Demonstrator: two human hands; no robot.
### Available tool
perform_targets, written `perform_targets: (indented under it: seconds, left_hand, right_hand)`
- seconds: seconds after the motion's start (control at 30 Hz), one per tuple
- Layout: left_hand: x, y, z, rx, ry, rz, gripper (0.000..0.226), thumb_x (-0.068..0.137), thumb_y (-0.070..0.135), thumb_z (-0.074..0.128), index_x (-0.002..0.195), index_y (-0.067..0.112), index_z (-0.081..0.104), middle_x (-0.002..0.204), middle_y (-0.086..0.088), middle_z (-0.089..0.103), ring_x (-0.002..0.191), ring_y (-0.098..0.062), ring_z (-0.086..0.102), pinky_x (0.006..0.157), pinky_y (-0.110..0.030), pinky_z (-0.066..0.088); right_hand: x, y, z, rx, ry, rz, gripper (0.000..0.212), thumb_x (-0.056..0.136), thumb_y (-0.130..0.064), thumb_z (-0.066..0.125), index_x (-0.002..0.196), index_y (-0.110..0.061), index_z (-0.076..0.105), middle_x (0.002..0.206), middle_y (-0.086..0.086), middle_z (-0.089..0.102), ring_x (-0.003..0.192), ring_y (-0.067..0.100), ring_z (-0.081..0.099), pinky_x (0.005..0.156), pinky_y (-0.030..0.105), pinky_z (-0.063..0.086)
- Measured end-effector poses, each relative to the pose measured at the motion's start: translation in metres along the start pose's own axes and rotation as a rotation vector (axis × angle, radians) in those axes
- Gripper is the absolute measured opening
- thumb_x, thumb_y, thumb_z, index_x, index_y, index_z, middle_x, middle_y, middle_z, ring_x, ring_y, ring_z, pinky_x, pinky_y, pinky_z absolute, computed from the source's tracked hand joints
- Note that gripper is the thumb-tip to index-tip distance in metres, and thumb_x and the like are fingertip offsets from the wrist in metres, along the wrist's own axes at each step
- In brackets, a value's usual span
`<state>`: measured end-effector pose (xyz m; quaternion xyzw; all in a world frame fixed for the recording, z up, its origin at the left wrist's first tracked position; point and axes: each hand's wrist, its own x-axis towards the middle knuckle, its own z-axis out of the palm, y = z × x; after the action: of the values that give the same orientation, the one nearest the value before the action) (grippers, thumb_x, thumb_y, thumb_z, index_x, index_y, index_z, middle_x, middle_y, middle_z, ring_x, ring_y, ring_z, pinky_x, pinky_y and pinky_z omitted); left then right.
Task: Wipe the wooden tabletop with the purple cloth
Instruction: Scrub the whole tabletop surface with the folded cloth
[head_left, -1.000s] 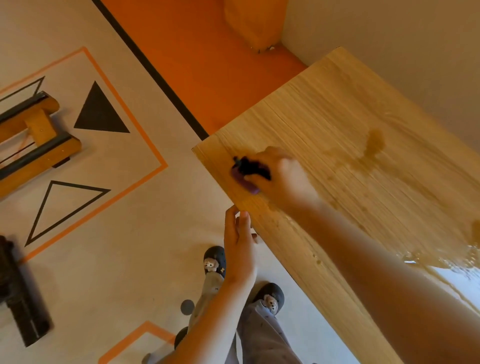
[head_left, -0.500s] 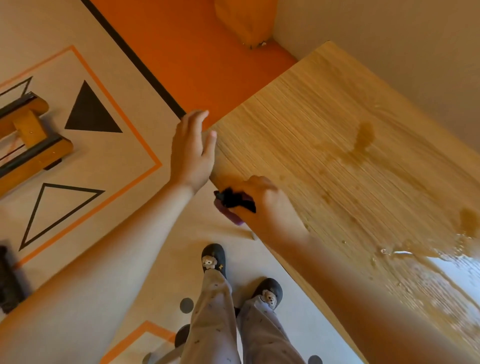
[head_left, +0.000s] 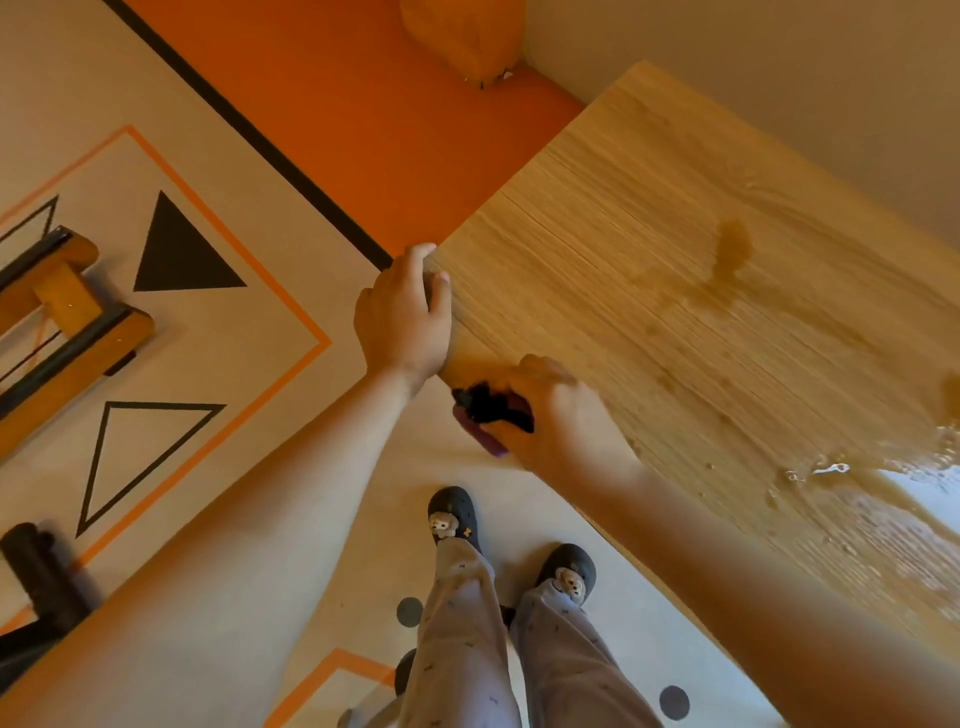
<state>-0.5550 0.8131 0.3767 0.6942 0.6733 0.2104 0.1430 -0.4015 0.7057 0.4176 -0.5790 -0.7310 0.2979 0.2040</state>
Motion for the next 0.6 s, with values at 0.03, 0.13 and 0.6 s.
perform_targets:
  seconds: [0.03,0.13,0.6]
  left_hand:
    - [0.0,0.0,0.0,0.005,0.001,-0.011,0.037,0.099,0.036,0.041,0.132,0.021,0.05,0.125,0.001,0.063,0.106,-0.022,0.06,0.086,-0.039,0.046]
    - [0.0,0.002,-0.001,0.037,0.0,-0.025,0.037,0.099,0.035,0.041,0.132,0.022,0.049,0.124,0.001,0.063,0.105,-0.022,0.06,0.084,-0.036,0.044]
    - [-0.001,0.001,-0.001,0.014,-0.018,-0.047,0.036,0.1,0.035,0.039,0.132,0.022,0.048,0.123,-0.001,0.063,0.106,-0.023,0.059,0.085,-0.036,0.043]
  right_hand:
    - [-0.006,-0.004,0.006,0.0,-0.038,-0.039,0.014,0.077,-0.018,0.072,0.09,-0.017,0.067,0.086,-0.009,0.05,0.083,0.014,0.049,0.062,0.012,0.029]
    - [-0.015,-0.002,0.008,-0.002,-0.079,-0.098,0.015,0.078,-0.023,0.07,0.09,-0.013,0.069,0.087,-0.003,0.059,0.08,0.013,0.048,0.066,0.014,0.031]
    - [-0.006,0.067,-0.067,-0.099,0.252,0.253,0.023,0.082,-0.02,0.07,0.103,-0.012,0.065,0.092,-0.005,0.052,0.081,0.013,0.049,0.065,0.017,0.036]
